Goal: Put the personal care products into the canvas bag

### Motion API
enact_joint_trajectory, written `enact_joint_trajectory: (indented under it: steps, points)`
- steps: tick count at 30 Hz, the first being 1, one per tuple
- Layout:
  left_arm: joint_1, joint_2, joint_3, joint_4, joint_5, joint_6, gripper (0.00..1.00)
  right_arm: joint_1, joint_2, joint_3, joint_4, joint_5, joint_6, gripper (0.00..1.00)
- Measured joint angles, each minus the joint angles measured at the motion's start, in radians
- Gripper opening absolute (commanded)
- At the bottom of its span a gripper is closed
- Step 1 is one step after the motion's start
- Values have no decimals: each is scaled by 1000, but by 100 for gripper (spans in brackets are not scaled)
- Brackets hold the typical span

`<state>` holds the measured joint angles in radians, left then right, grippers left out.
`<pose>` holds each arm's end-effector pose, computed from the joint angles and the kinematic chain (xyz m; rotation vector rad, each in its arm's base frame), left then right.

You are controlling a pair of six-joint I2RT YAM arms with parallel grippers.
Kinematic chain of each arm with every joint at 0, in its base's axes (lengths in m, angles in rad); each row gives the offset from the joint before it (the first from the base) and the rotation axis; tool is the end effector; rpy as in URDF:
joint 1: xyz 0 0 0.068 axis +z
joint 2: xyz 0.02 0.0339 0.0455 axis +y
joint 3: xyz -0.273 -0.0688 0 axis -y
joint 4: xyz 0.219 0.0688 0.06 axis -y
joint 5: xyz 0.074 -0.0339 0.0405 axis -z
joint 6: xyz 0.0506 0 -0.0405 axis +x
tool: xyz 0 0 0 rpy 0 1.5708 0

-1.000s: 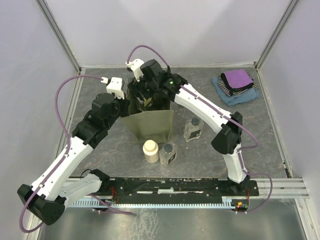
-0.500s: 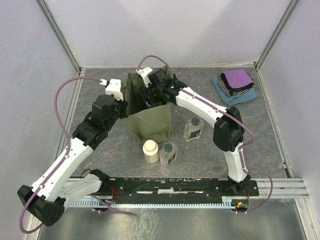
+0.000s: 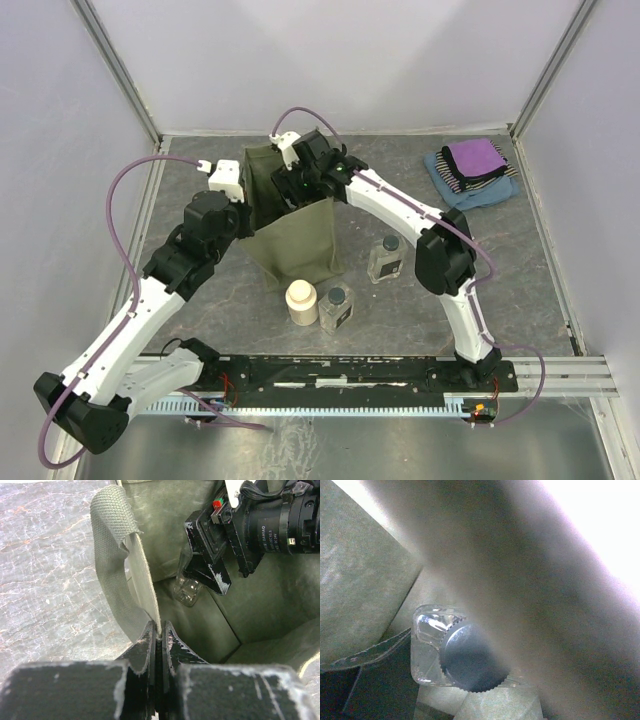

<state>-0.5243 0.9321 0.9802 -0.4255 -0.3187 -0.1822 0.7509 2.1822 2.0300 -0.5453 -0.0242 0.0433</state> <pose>0.1695 -0.0797 0.3582 0.1203 1.9279 -0.1617 0.3631 0.3405 0.2831 -0.8117 2.1601 0.4422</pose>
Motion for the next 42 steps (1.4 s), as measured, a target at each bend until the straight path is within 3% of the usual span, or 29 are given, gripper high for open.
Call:
enact_joint_trajectory:
  steps: [17,20,22,25,27,33,42]
  points:
    - [0,15,-1,-23,-24,0,3,66,50,104,-175,-74,-207,3]
    - [0,23,-1,-22,-23,0,3,74,49,99,-198,-73,-241,21]
    - [0,26,-1,-21,-23,0,3,77,49,97,-208,-72,-256,43]
    - [0,26,-1,-20,-22,0,3,79,48,92,-211,-70,-262,69]
    - [0,26,-1,-19,-21,0,3,79,44,86,-207,-69,-262,79]
    - [0,27,-2,-14,-21,0,3,80,39,80,-200,-48,-249,99]
    - [0,27,-2,8,-19,1,3,80,-32,40,-136,105,-215,100]
